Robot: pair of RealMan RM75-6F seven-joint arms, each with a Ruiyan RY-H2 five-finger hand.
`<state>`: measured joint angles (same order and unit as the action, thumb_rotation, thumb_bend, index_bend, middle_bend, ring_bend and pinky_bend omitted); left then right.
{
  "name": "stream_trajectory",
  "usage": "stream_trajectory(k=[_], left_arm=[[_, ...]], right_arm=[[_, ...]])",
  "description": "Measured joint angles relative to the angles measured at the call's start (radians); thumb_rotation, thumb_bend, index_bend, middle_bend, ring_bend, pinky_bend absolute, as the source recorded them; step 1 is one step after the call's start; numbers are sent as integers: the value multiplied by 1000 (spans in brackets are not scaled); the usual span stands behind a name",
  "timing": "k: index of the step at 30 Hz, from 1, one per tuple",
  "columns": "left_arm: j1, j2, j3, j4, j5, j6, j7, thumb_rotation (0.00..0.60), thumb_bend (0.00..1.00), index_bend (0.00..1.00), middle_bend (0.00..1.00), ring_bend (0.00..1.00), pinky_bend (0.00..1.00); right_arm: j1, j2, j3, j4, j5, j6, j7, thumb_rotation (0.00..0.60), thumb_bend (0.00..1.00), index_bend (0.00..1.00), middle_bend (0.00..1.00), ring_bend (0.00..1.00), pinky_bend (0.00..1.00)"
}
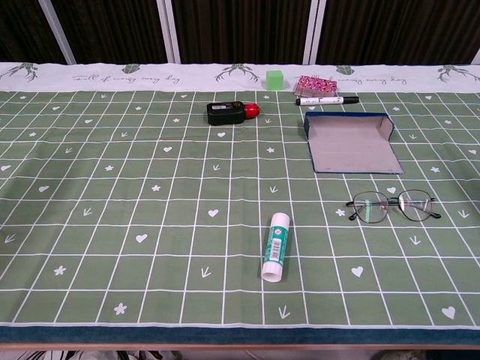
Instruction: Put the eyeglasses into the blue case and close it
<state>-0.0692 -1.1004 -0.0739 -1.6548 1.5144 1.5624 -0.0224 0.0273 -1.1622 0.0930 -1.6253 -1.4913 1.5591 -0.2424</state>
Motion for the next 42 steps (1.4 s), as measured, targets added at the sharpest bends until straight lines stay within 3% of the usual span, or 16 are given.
stream_trajectory(k=[9, 15, 21, 31, 38, 42], left_arm=[[0, -6, -9, -5, -16, 1, -2, 600, 248, 171, 0, 0, 0], [-2, -8, -8, -6, -18, -4, 4, 600, 248, 171, 0, 0, 0], [1, -5, -9, -7, -24, -3, 1, 600, 248, 171, 0, 0, 0], [-2, -6, -9, -6, -27, -11, 3, 600, 248, 171, 0, 0, 0], [-4, -5, -12, -2, -37, -19, -3, 600, 248, 170, 0, 0, 0], [-5, -4, -12, -1, -38, -20, -3, 600, 249, 170, 0, 0, 0]], right_arm=[[15, 10, -1, -11, 1, -33, 42, 600, 105, 85, 51, 124, 219], [83, 64, 27, -60, 35, -156, 82, 600, 111, 110, 67, 123, 219], [201, 68, 77, -89, 160, -327, 37, 600, 180, 237, 91, 122, 219], [342, -65, 121, -105, 296, -433, -165, 600, 203, 370, 99, 122, 218], [418, -172, 117, -85, 408, -490, -288, 600, 310, 403, 98, 123, 218], [456, -239, 115, -49, 462, -505, -332, 600, 319, 417, 98, 123, 218]])
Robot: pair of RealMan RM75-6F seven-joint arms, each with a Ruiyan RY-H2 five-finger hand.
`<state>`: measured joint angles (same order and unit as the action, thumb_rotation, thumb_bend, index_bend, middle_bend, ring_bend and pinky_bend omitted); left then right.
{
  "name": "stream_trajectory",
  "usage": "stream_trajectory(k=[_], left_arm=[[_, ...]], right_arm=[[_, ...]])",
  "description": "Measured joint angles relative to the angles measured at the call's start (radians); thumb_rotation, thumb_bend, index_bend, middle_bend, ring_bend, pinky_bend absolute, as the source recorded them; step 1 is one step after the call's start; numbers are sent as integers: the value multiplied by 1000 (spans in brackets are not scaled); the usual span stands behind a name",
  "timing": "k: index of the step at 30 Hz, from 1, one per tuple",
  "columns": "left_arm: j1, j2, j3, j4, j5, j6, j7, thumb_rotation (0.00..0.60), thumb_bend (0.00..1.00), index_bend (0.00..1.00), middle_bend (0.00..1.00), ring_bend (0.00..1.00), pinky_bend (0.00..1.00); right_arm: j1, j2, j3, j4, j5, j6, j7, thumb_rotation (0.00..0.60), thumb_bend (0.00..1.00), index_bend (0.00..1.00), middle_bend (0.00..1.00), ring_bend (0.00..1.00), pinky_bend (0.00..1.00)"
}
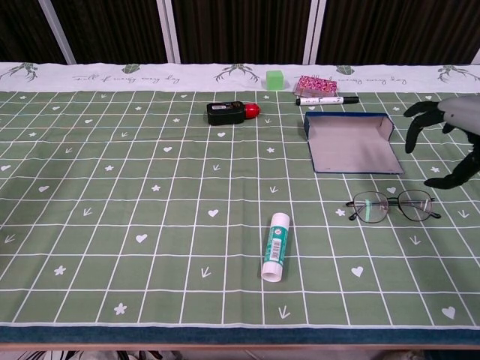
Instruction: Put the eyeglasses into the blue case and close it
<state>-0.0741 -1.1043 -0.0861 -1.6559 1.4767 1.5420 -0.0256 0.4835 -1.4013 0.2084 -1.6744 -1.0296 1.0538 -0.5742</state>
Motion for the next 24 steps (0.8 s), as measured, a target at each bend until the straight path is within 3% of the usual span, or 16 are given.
stream_trajectory(k=[10, 24], left_arm=[[-1, 3, -2, 2, -4, -3, -7, 600, 249, 170, 0, 0, 0], [-1, 1, -2, 3, -7, -4, -3, 600, 249, 171, 0, 0, 0]], right_arm=[[51, -107, -7, 84, 78, 6, -42, 600, 348, 461, 98, 124, 218], [52, -125, -32, 96, 89, 26, -13, 600, 323, 485, 99, 124, 218]])
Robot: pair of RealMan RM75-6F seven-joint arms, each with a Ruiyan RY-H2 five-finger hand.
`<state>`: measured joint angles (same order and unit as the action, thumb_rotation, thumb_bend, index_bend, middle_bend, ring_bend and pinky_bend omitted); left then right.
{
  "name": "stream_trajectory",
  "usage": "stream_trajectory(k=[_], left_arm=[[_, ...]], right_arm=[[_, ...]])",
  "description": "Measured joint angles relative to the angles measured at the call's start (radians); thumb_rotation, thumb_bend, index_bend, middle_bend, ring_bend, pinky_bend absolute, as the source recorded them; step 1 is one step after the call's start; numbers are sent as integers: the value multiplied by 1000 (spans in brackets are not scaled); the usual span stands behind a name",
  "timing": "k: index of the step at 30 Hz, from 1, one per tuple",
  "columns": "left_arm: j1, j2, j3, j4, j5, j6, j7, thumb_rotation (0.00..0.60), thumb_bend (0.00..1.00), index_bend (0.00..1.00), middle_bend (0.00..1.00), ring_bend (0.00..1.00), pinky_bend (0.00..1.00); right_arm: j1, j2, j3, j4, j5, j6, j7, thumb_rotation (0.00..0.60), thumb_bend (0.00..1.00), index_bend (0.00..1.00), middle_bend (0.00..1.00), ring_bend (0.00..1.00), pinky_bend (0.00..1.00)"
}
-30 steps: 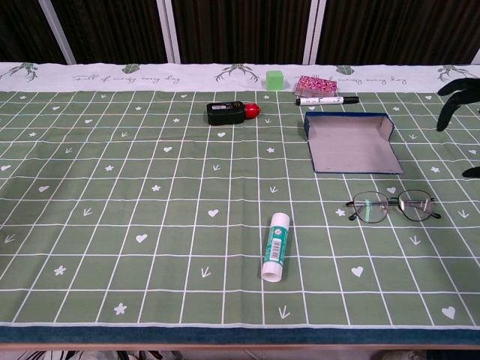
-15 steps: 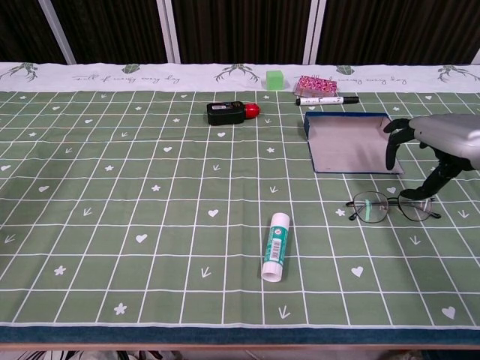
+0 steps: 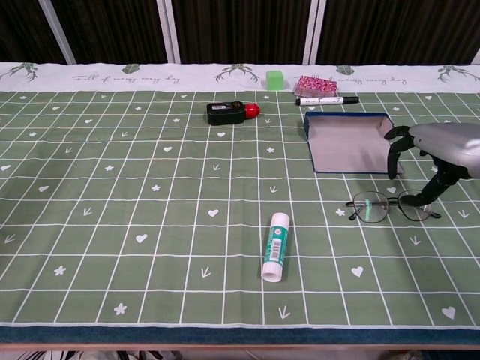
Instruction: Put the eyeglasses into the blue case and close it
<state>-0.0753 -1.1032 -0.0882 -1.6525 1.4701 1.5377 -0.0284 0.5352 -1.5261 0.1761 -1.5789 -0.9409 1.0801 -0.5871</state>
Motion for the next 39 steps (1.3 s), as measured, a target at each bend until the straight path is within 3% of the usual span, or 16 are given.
stream_trajectory(k=[39], left_arm=[[0, -1, -7, 2, -12, 1, 0, 600, 250, 171, 0, 0, 0]], right_arm=[[34, -59, -25, 77, 27, -23, 32, 600, 445, 596, 98, 125, 218]])
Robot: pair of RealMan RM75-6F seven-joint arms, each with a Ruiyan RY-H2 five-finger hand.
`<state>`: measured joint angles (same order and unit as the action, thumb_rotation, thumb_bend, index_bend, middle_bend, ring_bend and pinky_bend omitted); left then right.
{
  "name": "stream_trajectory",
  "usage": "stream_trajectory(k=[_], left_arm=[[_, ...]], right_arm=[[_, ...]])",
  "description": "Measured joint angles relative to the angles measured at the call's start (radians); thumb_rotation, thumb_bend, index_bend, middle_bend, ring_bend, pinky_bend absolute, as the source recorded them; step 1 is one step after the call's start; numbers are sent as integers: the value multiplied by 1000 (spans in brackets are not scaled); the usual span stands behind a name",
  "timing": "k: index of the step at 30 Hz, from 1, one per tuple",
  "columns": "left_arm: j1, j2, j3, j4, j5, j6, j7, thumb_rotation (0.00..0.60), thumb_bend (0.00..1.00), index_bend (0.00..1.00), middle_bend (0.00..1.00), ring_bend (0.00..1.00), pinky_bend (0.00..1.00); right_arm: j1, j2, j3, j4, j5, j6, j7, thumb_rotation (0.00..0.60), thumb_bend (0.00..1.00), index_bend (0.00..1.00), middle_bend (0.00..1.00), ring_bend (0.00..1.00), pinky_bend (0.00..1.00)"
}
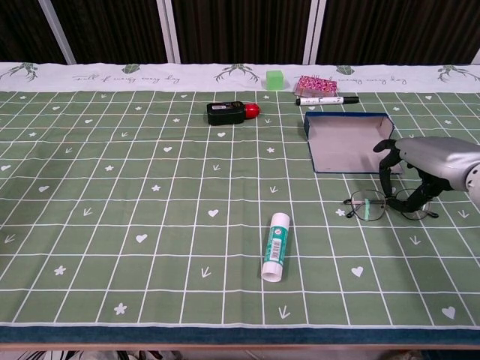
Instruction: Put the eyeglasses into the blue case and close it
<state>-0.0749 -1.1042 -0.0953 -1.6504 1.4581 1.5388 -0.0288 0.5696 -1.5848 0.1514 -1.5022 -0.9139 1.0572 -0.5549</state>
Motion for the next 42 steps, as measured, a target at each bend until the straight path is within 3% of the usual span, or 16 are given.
stream_trajectory(k=[24, 35, 42], left_arm=[[1, 1, 0, -3, -2, 0, -4, 600, 250, 170, 0, 0, 0], [1, 1, -3, -3, -4, 1, -6, 600, 250, 170, 0, 0, 0], [2, 0, -4, -4, -8, 3, -2, 600, 250, 171, 0, 0, 0]], right_arm=[[39, 50, 21, -57, 8, -23, -5, 600, 488, 608, 95, 124, 218], [119, 112, 99, -48, 64, -124, 18, 600, 488, 609, 90, 121, 218], [185, 145, 142, 16, 133, -211, 47, 600, 488, 617, 89, 117, 218]])
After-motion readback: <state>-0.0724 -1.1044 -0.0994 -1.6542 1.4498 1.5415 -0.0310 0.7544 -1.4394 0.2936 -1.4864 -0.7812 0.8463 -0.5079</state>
